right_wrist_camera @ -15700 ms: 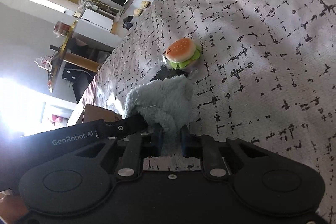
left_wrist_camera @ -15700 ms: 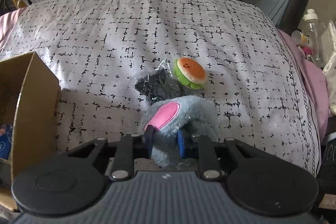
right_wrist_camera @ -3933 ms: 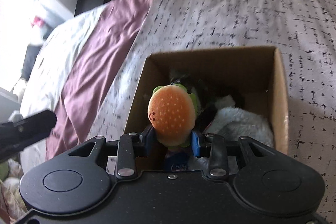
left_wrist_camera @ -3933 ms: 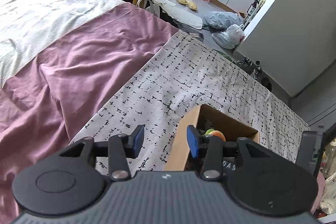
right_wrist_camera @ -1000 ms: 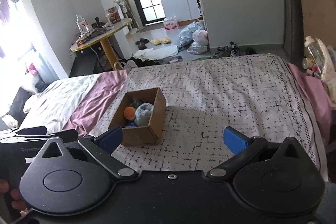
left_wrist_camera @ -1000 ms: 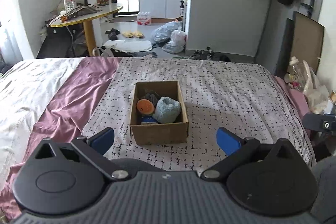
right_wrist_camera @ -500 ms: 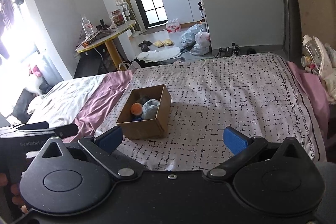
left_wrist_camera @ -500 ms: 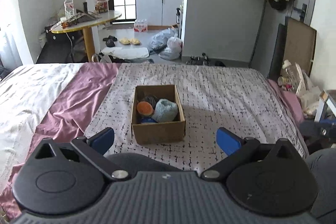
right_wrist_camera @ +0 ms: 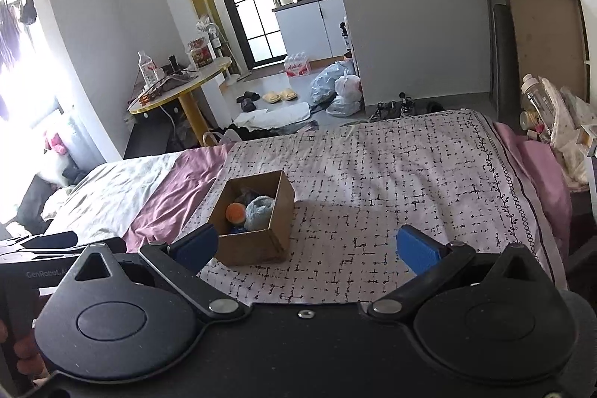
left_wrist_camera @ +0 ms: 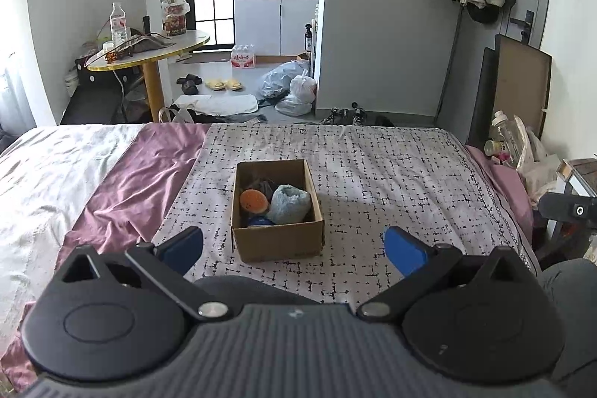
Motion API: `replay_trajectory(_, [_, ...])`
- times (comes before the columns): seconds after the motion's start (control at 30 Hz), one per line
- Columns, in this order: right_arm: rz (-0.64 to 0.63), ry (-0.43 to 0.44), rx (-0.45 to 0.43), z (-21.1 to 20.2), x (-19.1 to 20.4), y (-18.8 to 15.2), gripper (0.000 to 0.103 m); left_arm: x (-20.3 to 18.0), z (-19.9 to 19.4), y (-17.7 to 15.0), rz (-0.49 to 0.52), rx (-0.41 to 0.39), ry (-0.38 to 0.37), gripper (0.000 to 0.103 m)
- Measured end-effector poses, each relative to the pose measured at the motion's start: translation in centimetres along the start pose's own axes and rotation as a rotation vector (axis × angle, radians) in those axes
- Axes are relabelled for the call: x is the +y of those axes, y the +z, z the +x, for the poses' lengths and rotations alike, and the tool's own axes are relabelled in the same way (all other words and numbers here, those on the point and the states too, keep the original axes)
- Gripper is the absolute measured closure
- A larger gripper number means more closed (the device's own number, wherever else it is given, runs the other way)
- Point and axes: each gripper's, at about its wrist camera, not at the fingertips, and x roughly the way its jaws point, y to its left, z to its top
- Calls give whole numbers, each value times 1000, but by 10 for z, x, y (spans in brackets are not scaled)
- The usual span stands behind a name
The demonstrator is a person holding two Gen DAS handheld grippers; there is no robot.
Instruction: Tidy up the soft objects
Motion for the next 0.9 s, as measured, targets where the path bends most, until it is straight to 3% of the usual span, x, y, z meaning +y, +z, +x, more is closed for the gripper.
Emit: replay_trajectory(0.9, [-53,-9,21,2,7,-1,0,0,-1,-1,-13,17,-36,0])
